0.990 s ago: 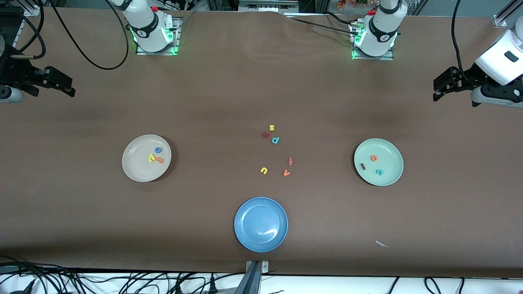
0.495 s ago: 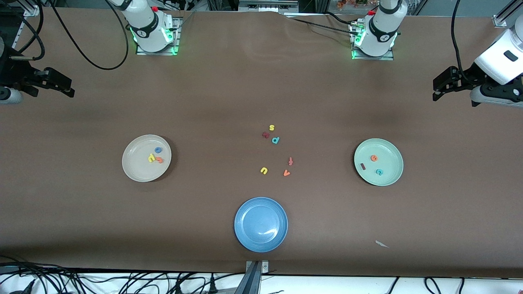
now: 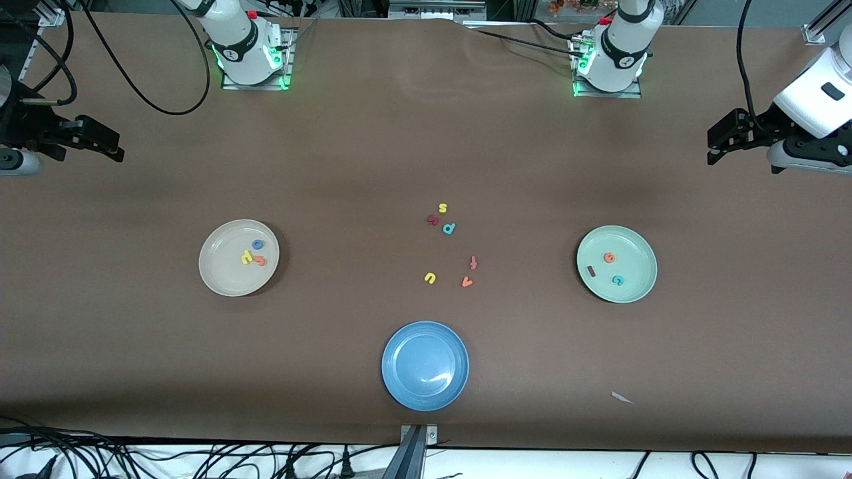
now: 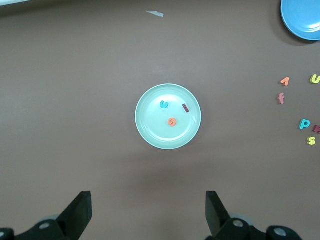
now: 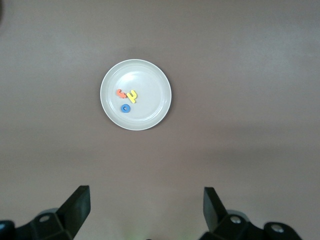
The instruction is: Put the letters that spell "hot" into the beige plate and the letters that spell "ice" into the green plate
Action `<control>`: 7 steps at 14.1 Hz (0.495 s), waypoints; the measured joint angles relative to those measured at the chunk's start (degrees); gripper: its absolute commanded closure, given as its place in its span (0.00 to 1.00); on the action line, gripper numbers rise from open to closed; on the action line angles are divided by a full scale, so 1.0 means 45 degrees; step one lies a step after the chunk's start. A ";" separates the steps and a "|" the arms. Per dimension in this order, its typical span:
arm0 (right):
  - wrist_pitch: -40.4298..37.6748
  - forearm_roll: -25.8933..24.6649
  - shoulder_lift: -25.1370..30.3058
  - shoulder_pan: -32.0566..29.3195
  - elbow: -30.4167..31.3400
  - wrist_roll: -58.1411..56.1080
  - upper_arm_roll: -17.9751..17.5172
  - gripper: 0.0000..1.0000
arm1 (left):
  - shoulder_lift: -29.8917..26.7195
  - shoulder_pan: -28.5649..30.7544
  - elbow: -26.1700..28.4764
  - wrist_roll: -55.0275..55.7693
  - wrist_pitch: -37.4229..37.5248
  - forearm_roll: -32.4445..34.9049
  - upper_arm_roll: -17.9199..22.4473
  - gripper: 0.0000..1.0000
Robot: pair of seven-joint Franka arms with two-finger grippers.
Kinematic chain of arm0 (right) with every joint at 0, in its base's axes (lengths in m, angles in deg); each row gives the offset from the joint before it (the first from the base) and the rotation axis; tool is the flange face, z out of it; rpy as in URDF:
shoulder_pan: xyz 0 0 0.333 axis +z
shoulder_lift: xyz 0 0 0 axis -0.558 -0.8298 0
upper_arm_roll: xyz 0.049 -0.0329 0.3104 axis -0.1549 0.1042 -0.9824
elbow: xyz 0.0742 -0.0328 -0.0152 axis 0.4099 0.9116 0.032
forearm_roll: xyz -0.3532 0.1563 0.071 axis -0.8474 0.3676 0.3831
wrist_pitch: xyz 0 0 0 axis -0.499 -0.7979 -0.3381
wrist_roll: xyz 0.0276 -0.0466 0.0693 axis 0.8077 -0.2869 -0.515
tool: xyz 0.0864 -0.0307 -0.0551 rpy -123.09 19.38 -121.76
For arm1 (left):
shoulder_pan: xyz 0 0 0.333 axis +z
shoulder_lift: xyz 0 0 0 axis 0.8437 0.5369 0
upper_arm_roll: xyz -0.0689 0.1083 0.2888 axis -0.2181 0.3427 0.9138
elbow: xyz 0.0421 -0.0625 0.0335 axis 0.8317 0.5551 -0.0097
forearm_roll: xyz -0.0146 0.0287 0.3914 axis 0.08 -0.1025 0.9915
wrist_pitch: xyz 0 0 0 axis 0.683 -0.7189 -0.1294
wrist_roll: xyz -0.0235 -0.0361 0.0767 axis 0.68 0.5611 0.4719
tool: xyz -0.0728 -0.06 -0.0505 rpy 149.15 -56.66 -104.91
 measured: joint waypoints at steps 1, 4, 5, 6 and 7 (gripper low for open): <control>0.0000 -0.0005 -0.0003 -0.0003 0.0000 -0.0002 0.0000 0.00 | -0.0003 -0.0002 0.0000 0.0000 0.0000 0.0000 0.0005 0.00; 0.0000 -0.0032 -0.0003 -0.0010 -0.0012 -0.0006 0.0001 0.00 | -0.0004 -0.0016 0.0000 0.0000 0.0000 0.0000 0.0010 0.00; 0.0000 -0.0035 -0.0003 -0.0010 -0.0015 -0.0007 0.0001 0.00 | -0.0004 -0.0016 0.0000 0.0000 0.0000 0.0000 0.0022 0.00; 0.0000 -0.0040 -0.0003 -0.0010 -0.0017 -0.0007 0.0001 0.00 | -0.0004 -0.0016 -0.0002 0.0000 0.0000 0.0000 0.0044 0.00; 0.0000 -0.0041 -0.0003 -0.0010 -0.0017 -0.0007 0.0001 0.00 | -0.0006 -0.0015 -0.0005 0.0000 0.0000 0.0000 0.0069 0.00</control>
